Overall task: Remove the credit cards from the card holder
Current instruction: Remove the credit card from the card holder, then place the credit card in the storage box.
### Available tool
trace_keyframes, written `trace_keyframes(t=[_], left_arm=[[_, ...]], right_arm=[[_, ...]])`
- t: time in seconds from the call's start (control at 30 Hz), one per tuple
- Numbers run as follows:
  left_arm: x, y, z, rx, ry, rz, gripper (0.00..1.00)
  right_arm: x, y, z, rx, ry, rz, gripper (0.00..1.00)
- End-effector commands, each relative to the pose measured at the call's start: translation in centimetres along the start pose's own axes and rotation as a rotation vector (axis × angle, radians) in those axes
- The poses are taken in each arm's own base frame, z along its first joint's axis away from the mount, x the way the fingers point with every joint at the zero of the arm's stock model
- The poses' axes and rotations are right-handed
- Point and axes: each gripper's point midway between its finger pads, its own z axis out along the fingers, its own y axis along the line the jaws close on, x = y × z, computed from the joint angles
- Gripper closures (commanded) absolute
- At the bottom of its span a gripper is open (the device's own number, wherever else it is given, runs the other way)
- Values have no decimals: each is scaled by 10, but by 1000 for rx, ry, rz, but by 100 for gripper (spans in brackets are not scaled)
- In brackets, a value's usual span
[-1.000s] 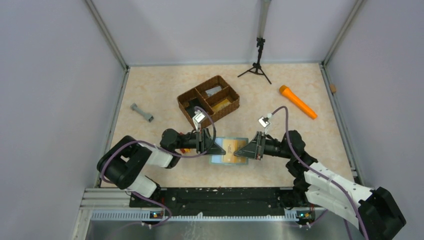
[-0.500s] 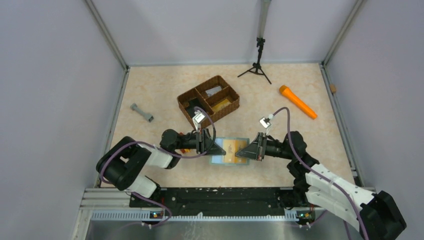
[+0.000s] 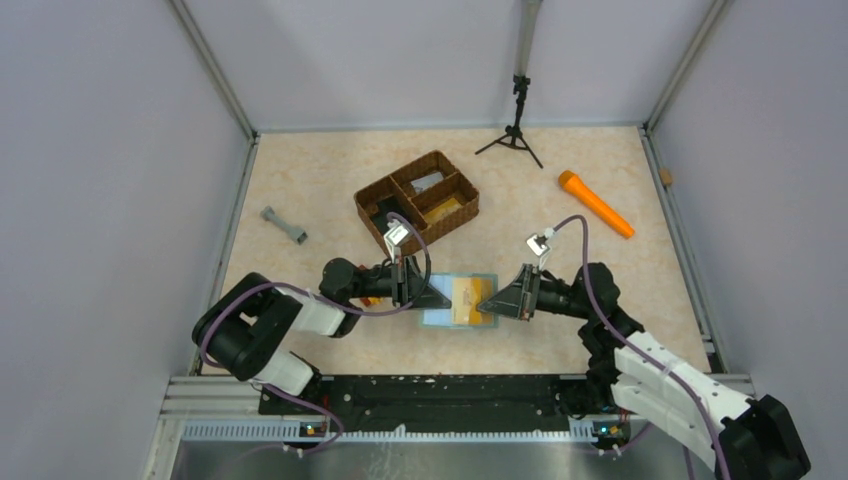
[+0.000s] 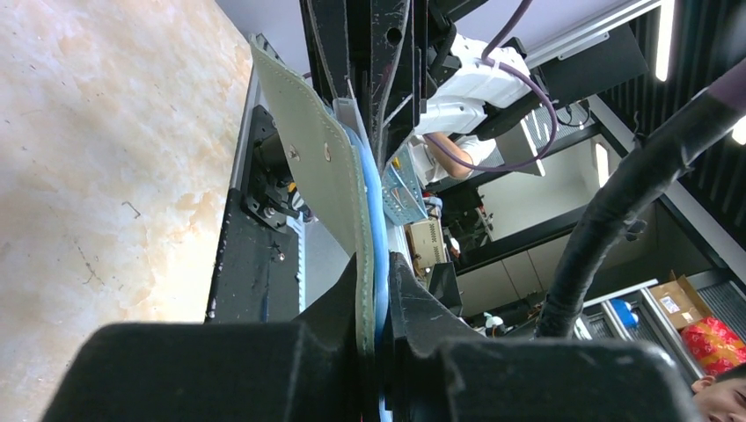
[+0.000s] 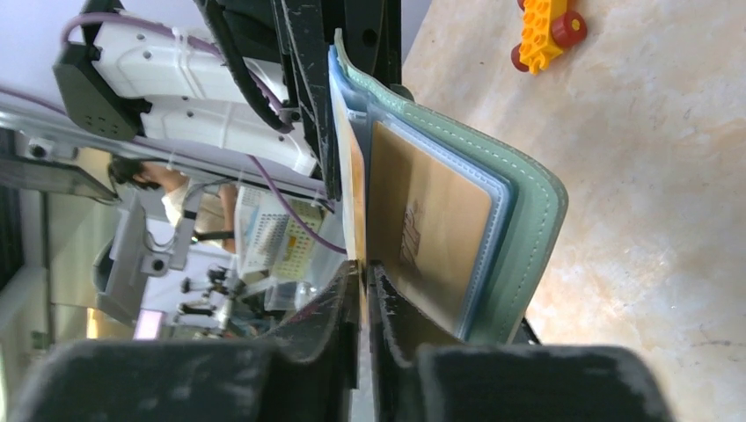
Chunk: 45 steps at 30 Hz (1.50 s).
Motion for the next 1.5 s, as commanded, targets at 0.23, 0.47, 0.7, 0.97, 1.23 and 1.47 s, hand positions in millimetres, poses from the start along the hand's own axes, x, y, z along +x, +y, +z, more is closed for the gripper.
trace_keyframes(t=[0.23, 0.47, 0.7, 0.97, 1.23, 1.47], left_arm=[[-6, -21, 5, 76, -15, 94, 100], [-8, -20, 8, 76, -14, 100, 100], [-41, -2, -15, -57, -99, 93, 100], [-87, 34, -77, -544, -211, 112, 100], [-131, -1, -145, -776, -460, 148, 100], [-141, -15, -167, -835, -521, 159, 100]], right_arm=[[-9, 22, 3, -118, -2, -44, 67], [-12, 13, 5, -69, -7, -38, 100], [-32, -26, -15, 141, -166, 0, 100], [-83, -44, -31, 237, -505, 84, 100], [-133, -54, -15, 278, -657, 180, 100], [-170, -66, 22, 352, -745, 279, 100]])
